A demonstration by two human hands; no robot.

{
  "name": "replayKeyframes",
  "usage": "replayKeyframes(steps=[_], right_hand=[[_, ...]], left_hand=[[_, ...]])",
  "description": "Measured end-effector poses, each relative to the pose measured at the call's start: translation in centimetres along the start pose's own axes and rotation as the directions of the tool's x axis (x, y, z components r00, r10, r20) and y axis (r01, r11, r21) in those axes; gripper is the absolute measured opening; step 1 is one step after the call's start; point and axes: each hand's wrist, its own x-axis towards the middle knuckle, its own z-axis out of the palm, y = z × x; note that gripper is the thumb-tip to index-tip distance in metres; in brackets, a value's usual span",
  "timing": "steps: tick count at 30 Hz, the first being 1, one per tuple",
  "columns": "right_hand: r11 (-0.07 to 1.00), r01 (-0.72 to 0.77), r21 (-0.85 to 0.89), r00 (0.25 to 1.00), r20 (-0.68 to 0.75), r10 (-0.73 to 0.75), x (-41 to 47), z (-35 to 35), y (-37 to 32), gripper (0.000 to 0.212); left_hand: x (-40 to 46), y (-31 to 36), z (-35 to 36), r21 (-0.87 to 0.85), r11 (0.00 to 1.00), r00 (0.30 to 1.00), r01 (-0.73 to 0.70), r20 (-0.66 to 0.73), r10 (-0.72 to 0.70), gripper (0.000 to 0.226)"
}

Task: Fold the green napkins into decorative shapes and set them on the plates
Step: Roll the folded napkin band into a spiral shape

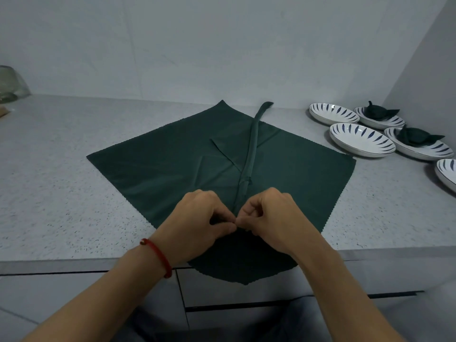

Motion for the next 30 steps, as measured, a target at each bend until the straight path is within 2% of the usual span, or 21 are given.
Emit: replayKeyframes(steps=[2,4,7,10,14,19,21,23,26,30], right_hand=[[0.999,-0.015,0.028,0.999,-0.036,0.016,-0.2,0.2,0.0,0.016],[0.999,0.028,0.039,0.991,-0.133,-0.023,-0.8,0.8,0.4,0.015],[0.98,0.2,-0.003,0.941,-0.278,-0.193,-2.1,2.3,1.2,0.007],[0.942,0.31,-0.13,0.887,-0.317,-0.336,-2.6,3.4,1.8,0.01],[0.909,0.367,-0.197,0.856,-0.31,-0.413,-1.8,3.4,1.8,0.003],[0.927,0.325,-0.185,0.908,-0.211,-0.361,-1.2,2.6,1.4,0.008],[0.941,0.288,-0.179,0.944,-0.113,-0.31,-0.6,1.7,1.1,0.009],[0.964,0.241,-0.114,0.966,-0.074,-0.25,-0.1,0.9,1.0,0.009],[0.984,0.179,-0.003,0.979,-0.103,-0.178,0.2,0.5,0.9,0.008],[0.955,0.246,-0.167,0.936,-0.215,-0.279,-0.7,1.9,0.9,0.01]], left_hand=[[0.3,0.2,0.1,0.013,0.999,0.999,0.047,-0.001,-0.047,0.008],[0.8,0.3,0.1,0.022,0.996,0.997,0.081,0.006,-0.082,0.007],[1.8,0.4,-0.3,0.057,0.993,0.991,0.106,0.071,-0.11,0.009],[3.0,0.5,-1.1,0.056,0.988,0.977,0.142,0.154,-0.149,0.009],[3.7,0.7,-1.7,0.029,0.982,0.957,0.186,0.221,-0.187,0.006],[2.1,0.8,-0.8,0.012,0.983,0.977,0.186,0.109,-0.186,0.01],[1.8,1.0,-0.6,0.054,0.985,0.981,0.163,0.097,-0.168,0.009],[1.9,1.0,-0.3,0.112,0.984,0.985,0.135,0.094,-0.146,0.006],[2.9,0.6,-0.7,0.148,0.982,0.978,0.121,0.152,-0.144,0.004],[4.8,0.5,-2.3,0.149,0.982,0.935,0.119,0.315,-0.161,0.01]])
